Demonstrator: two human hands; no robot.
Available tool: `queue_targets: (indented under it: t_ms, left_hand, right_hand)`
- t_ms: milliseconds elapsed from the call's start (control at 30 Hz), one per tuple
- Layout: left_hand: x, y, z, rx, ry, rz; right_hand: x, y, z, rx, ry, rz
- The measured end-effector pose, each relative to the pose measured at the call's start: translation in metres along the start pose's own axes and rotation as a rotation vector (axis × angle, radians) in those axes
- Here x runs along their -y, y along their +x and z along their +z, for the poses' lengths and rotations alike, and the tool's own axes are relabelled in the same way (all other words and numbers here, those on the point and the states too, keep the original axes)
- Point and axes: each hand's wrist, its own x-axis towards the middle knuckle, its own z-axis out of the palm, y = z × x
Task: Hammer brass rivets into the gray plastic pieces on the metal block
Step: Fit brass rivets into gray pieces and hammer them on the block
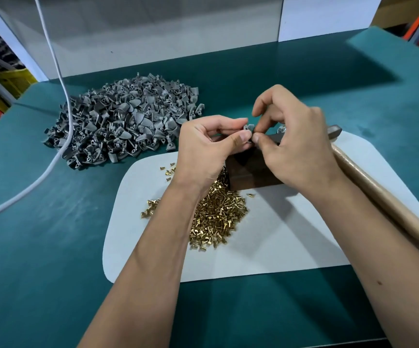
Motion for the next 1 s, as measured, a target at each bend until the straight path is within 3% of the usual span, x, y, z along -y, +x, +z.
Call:
queue_targets:
  t_ms: [133, 300, 433, 733, 900, 1000]
  left_hand:
    - [-0.003, 0.002, -0.002, -0.022, -0.049, -0.03]
    - [-0.006, 0.0, 0.0, -0.035, -0.307, -0.178]
    - [-0.007, 0.0, -0.001, -0.013, -0.342, -0.205]
    - [-0.007, 0.001, -0.003, -0.015, -0.214, -0.202]
    - [-0.003, 0.002, 0.004, -0.106, -0.043, -0.041]
    - [0.001, -0.001, 0.009, -0.058, 0.077, 0.051]
  right_hand:
    - [0.0, 0.0, 0.001, -0.065, 0.049, 0.002]
    - [-0.001, 0.002, -0.005, -0.106, 0.045, -0.063]
    - [-0.002, 0.002, -0.005, -0.12, -0.01, -0.12]
    - [-0.006, 0.004, -0.004, -0.11, -0.128, -0.169]
    - [-0.008, 0.003, -0.002, -0.15, -0.117, -0.069]
    - [-0.008, 0.003, 0.0, -0.17, -0.097, -0.013]
